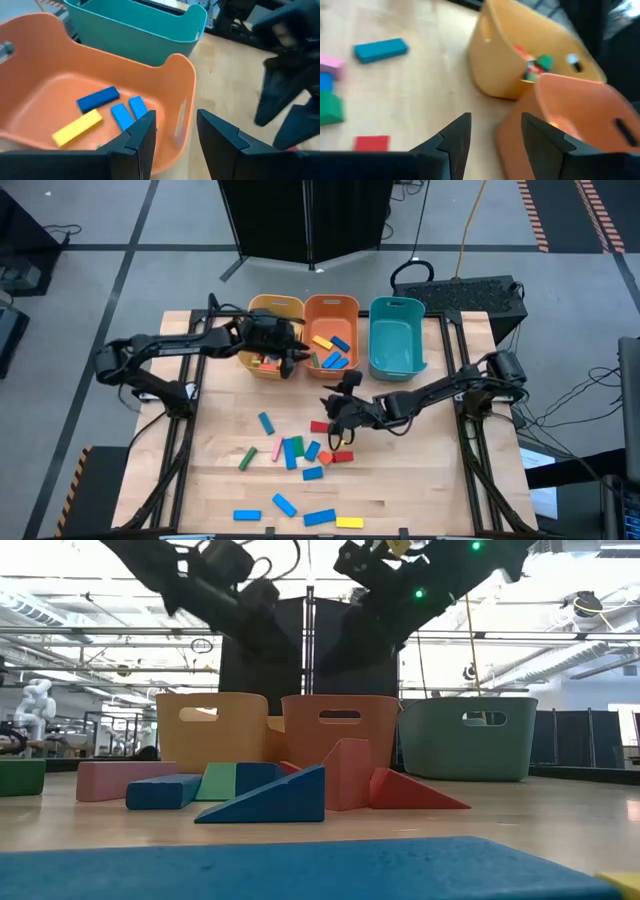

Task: Sort blocks by size
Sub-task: Put the pink rectangle block into the orange bin

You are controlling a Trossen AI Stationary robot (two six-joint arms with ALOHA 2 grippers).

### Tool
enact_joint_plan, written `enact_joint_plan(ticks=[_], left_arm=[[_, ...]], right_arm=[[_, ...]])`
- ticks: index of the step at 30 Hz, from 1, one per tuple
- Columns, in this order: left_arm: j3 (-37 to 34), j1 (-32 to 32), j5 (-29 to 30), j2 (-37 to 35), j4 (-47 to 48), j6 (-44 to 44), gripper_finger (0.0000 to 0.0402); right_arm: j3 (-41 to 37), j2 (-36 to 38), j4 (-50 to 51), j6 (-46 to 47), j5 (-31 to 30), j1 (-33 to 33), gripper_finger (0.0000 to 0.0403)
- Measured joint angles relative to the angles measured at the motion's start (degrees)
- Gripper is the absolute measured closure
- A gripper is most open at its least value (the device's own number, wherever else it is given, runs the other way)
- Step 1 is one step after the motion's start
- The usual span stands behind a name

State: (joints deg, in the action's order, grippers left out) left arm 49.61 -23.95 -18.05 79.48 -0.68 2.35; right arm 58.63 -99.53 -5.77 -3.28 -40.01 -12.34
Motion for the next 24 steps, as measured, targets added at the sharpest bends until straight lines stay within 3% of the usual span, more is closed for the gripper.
enact_joint_plan(ticks=[9,19,24], left_arm=[[0.0,7.3,11.5,-9.9,18.3,-1.2,0.0258],[-0.1,19.8,19.9,-11.9,30.9,8.2,0.0258],[-0.1,26.3,26.5,-12.1,37.7,17.0,0.0258]], right_arm=[[0.0,0.0,-7.0,-0.6,18.9,2.9,0.0227],[0.6,-4.0,-16.0,-7.4,28.0,3.5,0.0216],[4.3,-7.0,-14.4,-9.6,32.5,4.6,0.0215]])
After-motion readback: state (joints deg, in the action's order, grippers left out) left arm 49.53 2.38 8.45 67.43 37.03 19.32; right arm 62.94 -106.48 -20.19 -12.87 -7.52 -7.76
